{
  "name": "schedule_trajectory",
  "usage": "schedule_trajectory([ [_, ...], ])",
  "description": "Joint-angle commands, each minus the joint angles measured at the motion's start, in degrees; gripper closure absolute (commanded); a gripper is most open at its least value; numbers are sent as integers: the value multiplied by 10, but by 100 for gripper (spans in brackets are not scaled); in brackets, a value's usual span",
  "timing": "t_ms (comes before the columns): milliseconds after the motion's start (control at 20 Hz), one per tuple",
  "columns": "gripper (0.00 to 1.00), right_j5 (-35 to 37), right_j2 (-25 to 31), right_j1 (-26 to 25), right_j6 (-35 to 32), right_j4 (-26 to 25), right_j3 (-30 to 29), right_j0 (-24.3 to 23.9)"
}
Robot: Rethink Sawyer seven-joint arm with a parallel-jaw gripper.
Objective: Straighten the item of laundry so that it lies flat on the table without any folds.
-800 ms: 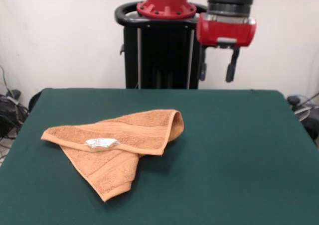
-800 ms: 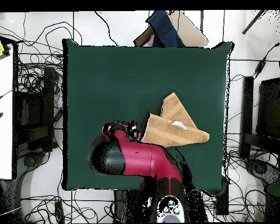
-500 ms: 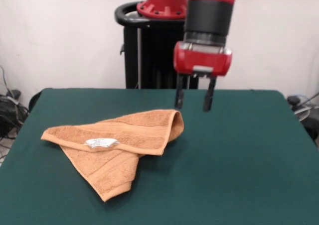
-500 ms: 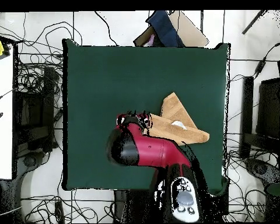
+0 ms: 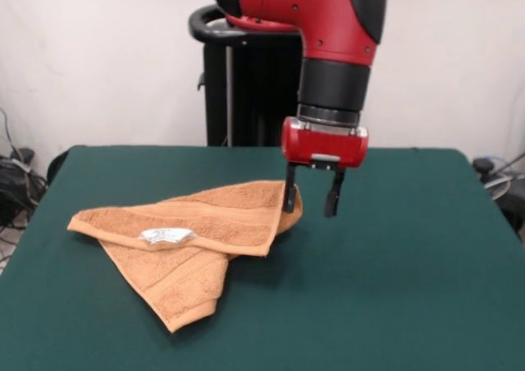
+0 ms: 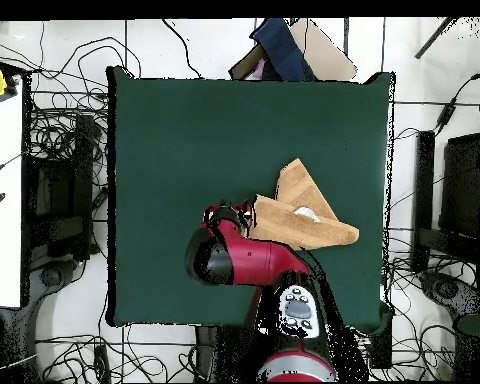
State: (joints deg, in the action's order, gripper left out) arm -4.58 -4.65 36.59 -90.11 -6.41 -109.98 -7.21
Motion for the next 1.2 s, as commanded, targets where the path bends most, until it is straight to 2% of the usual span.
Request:
schedule_trajectory([
  [50, 0, -9, -80, -50, -78, 2, 22, 57],
  [200, 0, -48, -130, -81, -87, 20, 39, 95],
  [450, 0, -60, -142, -101, -97, 31, 52, 111],
  [850, 0, -137, -113, -169, -111, 37, 79, 89],
  [1200, 0, -183, -93, -188, -117, 33, 85, 68],
])
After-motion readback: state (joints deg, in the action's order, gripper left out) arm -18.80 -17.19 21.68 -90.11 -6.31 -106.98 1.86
